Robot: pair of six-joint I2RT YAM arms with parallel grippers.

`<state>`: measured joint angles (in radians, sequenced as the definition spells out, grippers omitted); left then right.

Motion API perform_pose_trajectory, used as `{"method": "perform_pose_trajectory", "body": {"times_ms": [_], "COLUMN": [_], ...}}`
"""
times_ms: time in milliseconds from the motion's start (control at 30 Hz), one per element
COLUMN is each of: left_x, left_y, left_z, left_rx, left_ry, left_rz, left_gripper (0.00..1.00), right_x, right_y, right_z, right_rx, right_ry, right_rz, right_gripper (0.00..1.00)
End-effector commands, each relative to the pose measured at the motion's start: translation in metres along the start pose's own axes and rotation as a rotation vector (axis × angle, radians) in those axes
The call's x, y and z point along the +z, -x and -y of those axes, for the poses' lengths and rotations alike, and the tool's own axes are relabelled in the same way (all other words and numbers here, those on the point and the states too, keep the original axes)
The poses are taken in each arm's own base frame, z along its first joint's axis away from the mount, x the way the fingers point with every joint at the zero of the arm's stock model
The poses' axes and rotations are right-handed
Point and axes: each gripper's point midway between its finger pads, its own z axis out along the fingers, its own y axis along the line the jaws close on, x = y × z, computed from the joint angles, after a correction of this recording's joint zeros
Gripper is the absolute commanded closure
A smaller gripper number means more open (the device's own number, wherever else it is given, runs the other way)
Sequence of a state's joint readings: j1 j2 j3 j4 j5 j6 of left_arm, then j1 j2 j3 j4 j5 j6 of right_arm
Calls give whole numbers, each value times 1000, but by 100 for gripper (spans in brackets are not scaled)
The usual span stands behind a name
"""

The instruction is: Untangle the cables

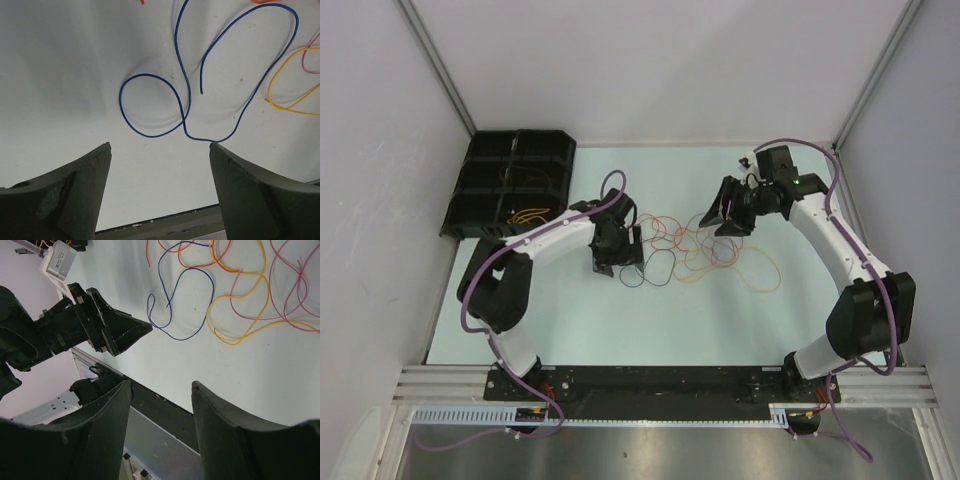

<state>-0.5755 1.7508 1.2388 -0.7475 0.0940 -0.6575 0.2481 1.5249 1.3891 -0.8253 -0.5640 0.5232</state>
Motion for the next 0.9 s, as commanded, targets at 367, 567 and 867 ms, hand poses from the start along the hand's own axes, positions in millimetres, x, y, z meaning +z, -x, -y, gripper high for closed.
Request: {"method": "perform_pose_trajectory", "body": {"times_ms": [367, 567, 867], "left_x": [23, 36, 52], "left_y": [-34, -40, -30], "left_z": [5, 1, -2], "left_rx": [-179, -221, -225], "left_ry": [82, 90, 116], "left_rz": [-111, -111, -71], "left_gripper": [18, 26, 46], "right_x": [-1, -3, -8], "right_y": [-17, -24, -29], "right_z": [4, 6, 9], "right_rx": [-5, -14, -18], "right_ry": [25, 29, 28], "right_rz": [-25, -27, -18], "right_gripper": [44, 44, 44]}}
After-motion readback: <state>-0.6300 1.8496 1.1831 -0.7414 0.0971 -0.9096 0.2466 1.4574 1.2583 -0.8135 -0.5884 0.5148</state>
